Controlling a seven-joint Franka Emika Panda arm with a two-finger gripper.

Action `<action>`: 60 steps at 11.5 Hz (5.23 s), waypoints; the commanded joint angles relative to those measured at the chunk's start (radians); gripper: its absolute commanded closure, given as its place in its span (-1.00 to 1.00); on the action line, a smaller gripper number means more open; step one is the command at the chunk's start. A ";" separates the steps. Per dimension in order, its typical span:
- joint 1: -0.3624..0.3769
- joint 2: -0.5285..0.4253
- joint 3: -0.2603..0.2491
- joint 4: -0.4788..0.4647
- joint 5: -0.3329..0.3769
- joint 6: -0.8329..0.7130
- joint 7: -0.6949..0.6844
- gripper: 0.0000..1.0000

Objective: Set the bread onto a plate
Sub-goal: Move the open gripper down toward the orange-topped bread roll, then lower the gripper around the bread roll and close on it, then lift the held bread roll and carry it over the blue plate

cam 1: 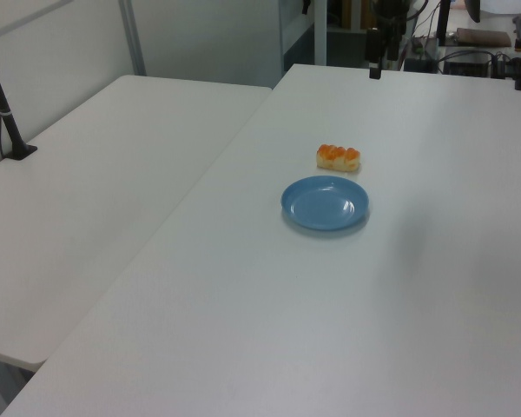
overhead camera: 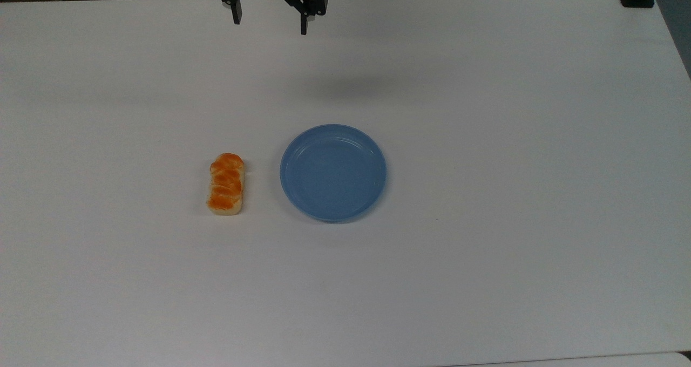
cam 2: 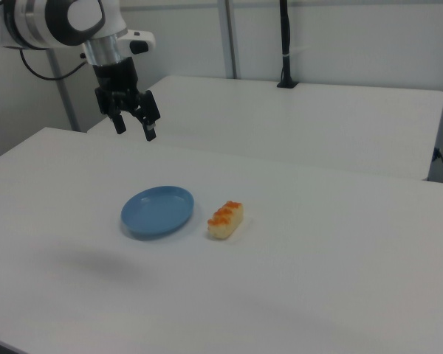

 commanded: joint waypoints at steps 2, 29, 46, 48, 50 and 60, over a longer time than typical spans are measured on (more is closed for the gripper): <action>0.006 -0.021 -0.023 -0.041 0.019 0.009 -0.071 -1.00; -0.131 0.328 -0.025 -0.035 -0.033 0.429 -0.223 -1.00; -0.132 0.468 -0.023 -0.041 -0.020 0.625 -0.124 -0.16; -0.131 0.433 -0.023 -0.041 -0.018 0.583 -0.124 -0.16; -0.106 0.395 -0.013 -0.044 -0.018 0.528 -0.120 -0.16; 0.112 0.412 -0.011 -0.112 -0.021 0.622 0.116 -0.18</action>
